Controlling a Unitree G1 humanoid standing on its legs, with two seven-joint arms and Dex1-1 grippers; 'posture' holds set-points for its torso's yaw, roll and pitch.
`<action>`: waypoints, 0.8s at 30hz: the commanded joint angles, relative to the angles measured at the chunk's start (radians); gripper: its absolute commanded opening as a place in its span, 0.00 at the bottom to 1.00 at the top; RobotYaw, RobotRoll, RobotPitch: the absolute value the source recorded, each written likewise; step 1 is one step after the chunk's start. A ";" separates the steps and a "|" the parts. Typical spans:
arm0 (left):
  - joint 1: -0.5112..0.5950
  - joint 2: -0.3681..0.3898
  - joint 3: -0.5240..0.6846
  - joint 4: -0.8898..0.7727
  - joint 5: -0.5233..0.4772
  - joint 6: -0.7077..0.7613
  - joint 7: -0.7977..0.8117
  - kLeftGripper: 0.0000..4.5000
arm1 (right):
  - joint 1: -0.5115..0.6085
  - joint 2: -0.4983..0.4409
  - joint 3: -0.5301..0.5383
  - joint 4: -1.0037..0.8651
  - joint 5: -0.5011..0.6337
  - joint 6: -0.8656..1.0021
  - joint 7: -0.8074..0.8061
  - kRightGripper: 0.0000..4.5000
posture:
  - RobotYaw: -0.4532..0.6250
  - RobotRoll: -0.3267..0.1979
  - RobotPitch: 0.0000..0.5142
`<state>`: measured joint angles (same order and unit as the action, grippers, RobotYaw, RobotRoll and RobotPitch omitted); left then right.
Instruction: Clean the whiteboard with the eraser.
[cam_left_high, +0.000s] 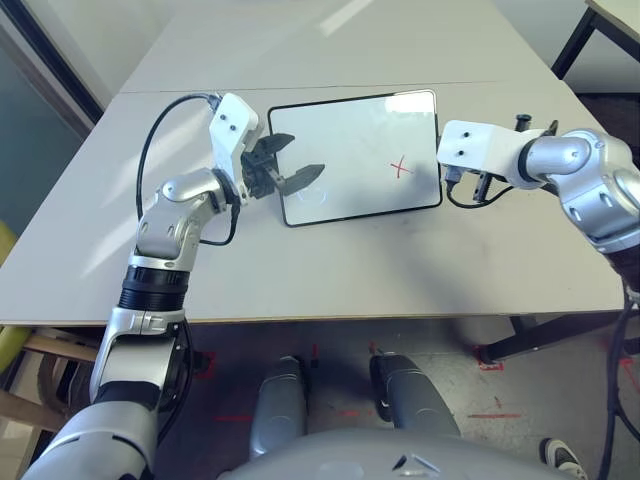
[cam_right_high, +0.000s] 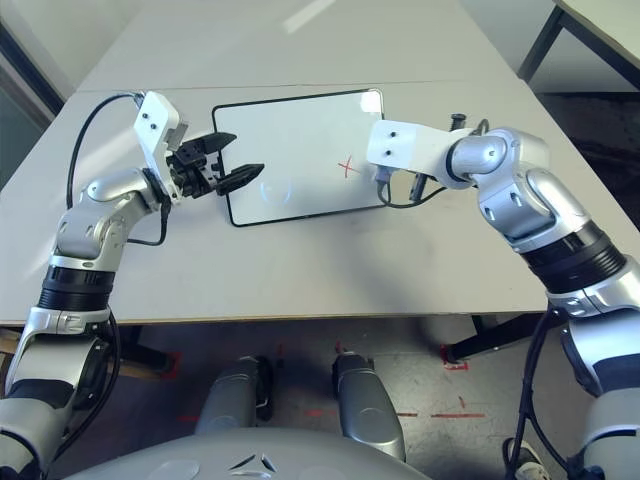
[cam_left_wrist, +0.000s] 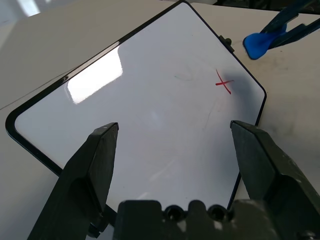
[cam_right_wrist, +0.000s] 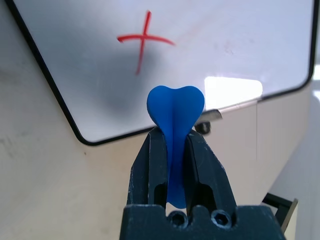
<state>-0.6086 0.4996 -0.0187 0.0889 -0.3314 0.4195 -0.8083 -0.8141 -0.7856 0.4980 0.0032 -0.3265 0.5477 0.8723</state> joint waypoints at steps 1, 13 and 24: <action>0.024 0.003 -0.005 -0.030 0.003 0.009 -0.002 1.00 | -0.008 0.024 0.010 0.033 -0.035 -0.019 0.015 0.05 | 0.28 0.62 0.19; 0.042 0.008 0.004 -0.057 0.000 0.025 0.001 1.00 | -0.033 0.087 -0.016 0.161 -0.061 -0.100 0.048 0.05 | 0.29 0.62 0.19; 0.048 0.011 0.006 -0.069 -0.002 0.030 0.001 1.00 | -0.083 0.134 -0.010 0.308 -0.065 -0.182 0.077 0.05 | 0.30 0.62 0.19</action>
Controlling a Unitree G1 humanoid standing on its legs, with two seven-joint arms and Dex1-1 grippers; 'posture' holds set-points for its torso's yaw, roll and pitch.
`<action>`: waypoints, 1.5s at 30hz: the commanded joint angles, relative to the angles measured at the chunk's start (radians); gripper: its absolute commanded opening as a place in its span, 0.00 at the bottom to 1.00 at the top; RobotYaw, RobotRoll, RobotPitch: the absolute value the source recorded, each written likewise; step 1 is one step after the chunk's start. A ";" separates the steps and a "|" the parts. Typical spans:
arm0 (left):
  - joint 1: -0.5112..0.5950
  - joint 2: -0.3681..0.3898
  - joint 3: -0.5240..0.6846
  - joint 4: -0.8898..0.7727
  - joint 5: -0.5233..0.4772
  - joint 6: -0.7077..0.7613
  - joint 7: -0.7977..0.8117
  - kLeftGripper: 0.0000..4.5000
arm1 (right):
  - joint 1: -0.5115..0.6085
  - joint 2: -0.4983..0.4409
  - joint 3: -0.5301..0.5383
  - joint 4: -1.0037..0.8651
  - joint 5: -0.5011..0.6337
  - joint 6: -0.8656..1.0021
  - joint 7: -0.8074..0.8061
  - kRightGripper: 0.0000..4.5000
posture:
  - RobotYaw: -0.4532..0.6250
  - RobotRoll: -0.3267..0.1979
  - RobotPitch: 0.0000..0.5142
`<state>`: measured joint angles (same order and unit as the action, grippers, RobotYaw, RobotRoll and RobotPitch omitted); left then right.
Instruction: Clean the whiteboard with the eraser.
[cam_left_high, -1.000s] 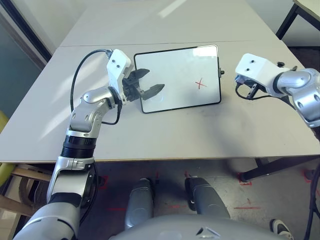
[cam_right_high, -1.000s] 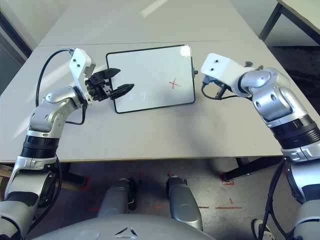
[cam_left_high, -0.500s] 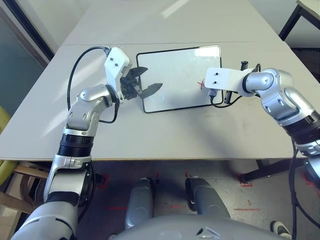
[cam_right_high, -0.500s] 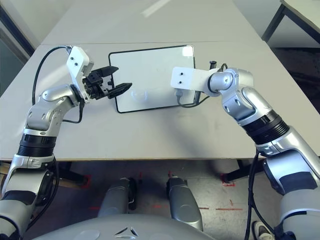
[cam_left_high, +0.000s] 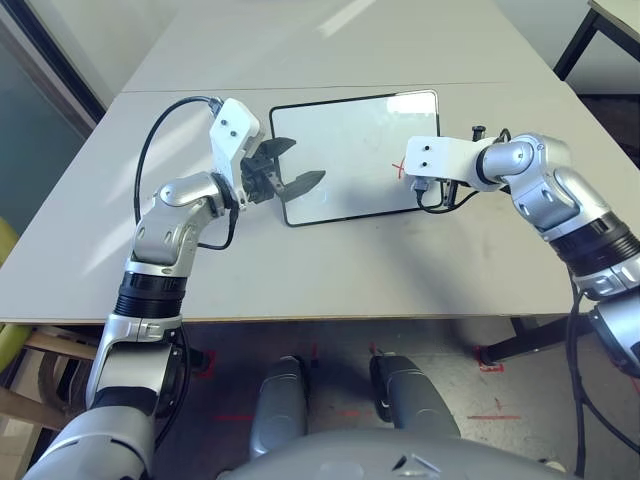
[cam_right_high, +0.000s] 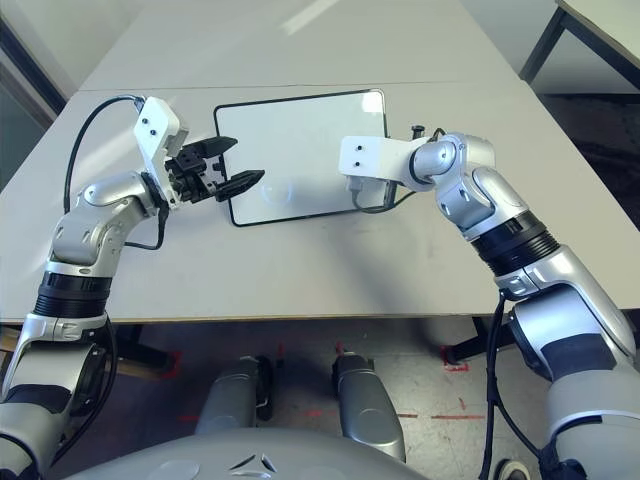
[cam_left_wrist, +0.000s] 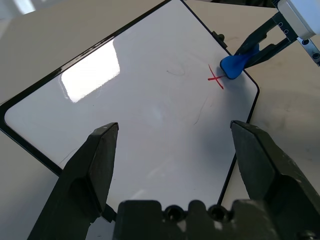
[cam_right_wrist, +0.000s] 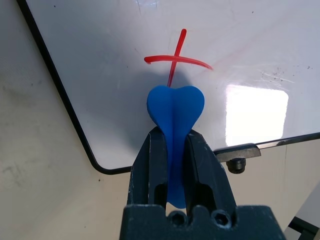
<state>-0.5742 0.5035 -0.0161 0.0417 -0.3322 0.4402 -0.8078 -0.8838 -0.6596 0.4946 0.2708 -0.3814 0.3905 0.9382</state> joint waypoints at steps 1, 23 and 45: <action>0.015 0.007 0.005 -0.025 -0.002 0.011 0.001 1.00 | -0.015 0.011 -0.006 0.050 -0.012 -0.031 0.011 0.05 | 0.30 0.62 0.20; 0.041 0.006 0.014 -0.054 -0.005 0.023 0.019 1.00 | -0.078 0.147 0.006 0.123 -0.061 -0.080 0.004 0.05 | 0.32 0.62 0.20; 0.046 -0.002 0.010 -0.059 -0.007 0.022 0.021 1.00 | -0.099 0.062 0.010 0.280 -0.118 -0.156 0.028 0.05 | 0.32 0.62 0.20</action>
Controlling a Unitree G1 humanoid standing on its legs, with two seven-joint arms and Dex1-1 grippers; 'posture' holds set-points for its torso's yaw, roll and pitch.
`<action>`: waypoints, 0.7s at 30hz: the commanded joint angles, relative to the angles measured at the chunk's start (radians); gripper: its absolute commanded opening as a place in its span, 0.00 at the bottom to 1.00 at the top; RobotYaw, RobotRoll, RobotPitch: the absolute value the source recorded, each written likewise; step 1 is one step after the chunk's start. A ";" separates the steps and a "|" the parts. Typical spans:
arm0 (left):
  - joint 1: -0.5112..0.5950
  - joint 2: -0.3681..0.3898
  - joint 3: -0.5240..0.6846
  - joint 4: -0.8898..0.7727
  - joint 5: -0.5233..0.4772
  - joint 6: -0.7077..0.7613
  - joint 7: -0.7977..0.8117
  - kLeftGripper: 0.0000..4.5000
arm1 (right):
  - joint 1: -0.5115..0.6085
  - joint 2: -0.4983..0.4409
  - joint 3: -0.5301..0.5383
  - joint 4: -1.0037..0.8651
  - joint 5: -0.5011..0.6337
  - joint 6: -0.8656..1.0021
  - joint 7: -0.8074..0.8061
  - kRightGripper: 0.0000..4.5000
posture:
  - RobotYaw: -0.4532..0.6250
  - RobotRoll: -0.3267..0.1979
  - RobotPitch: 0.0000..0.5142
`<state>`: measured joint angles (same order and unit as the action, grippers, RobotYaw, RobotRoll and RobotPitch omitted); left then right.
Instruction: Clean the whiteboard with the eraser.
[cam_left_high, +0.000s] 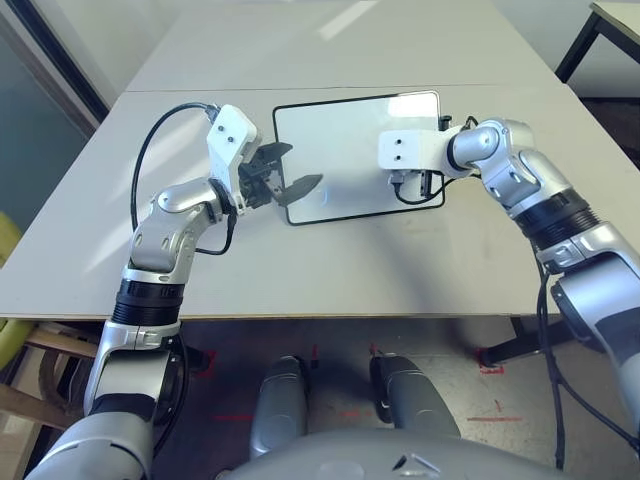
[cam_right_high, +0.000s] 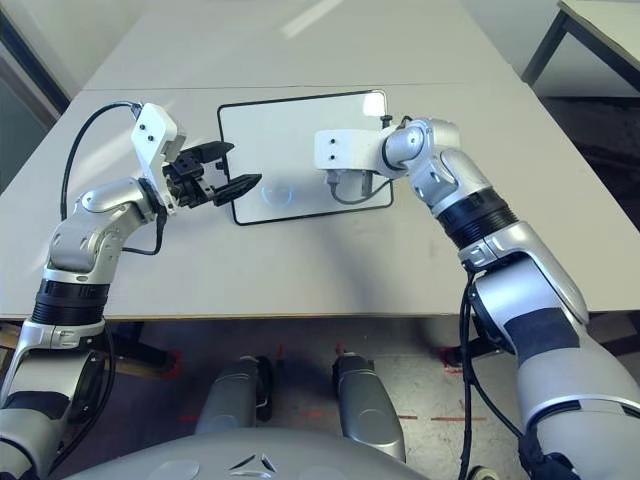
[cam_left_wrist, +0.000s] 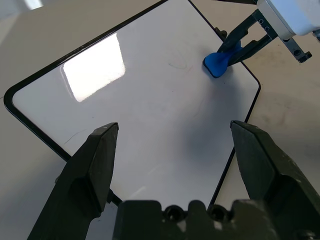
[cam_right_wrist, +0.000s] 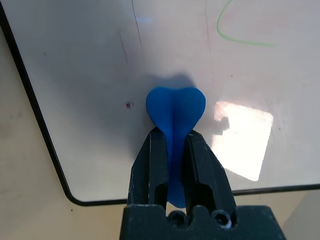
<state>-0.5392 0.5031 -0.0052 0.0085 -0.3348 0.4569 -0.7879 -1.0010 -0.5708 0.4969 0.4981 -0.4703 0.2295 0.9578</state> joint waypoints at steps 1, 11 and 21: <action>0.012 -0.002 -0.001 -0.026 -0.005 0.005 0.002 1.00 | 0.019 -0.032 0.006 0.059 -0.031 0.002 0.008 0.05 | 0.32 0.62 0.20; 0.011 -0.002 0.002 -0.020 -0.003 0.004 0.003 1.00 | 0.009 -0.043 -0.016 0.049 -0.010 0.005 0.027 0.05 | 0.31 0.62 0.20; 0.012 0.008 0.018 -0.013 -0.002 0.001 0.007 1.00 | -0.069 -0.051 -0.041 -0.079 0.004 0.034 0.107 0.05 | 0.32 0.62 0.21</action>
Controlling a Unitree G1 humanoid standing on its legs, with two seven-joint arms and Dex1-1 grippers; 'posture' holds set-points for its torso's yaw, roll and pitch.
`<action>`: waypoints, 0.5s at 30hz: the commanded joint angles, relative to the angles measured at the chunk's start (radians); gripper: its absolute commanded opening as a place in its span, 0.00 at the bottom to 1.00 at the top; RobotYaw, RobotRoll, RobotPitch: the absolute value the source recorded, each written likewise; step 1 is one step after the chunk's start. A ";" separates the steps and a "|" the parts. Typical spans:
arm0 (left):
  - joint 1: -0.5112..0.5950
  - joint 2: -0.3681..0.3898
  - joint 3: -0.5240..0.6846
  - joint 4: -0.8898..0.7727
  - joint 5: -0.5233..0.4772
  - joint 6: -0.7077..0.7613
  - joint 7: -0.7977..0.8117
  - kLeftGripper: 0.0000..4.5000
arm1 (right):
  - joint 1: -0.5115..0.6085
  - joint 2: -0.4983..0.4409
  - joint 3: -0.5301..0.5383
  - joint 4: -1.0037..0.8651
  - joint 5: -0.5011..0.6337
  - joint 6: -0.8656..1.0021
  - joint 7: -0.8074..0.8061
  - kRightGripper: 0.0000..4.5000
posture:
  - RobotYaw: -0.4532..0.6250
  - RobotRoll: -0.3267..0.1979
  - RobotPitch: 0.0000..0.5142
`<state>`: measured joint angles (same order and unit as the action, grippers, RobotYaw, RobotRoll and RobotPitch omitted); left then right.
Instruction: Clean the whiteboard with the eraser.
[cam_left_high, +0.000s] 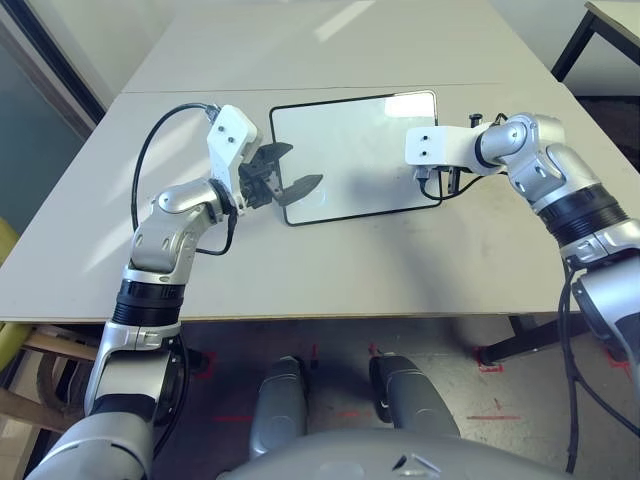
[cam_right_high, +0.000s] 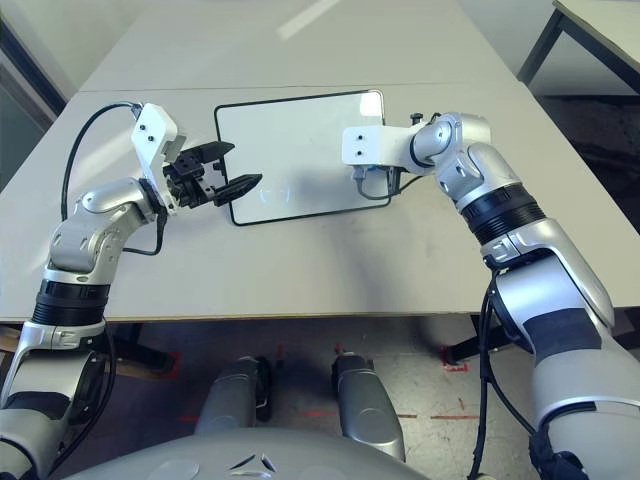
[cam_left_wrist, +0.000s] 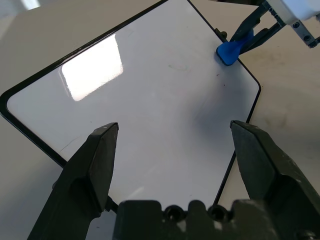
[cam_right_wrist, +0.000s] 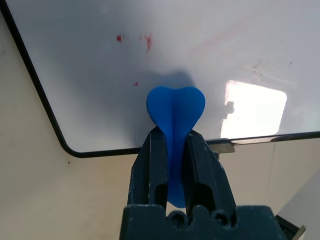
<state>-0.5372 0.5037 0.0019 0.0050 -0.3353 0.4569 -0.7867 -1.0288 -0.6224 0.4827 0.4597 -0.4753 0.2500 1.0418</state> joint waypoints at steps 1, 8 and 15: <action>0.010 0.008 0.011 -0.009 -0.001 0.000 0.006 1.00 | -0.053 0.007 -0.027 -0.042 0.009 0.017 0.023 0.05 | 0.32 0.62 0.21; 0.001 0.013 0.016 0.002 0.002 -0.004 0.007 1.00 | -0.122 0.061 -0.010 0.045 -0.017 -0.016 -0.007 0.05 | 0.32 0.62 0.20; 0.004 0.019 0.022 -0.006 0.003 0.002 0.010 1.00 | -0.172 0.113 0.009 0.158 -0.046 -0.069 -0.035 0.05 | 0.33 0.62 0.19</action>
<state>-0.5374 0.5152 0.0212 0.0078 -0.3346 0.4562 -0.7773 -1.1837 -0.5167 0.4750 0.5897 -0.5059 0.1993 1.0167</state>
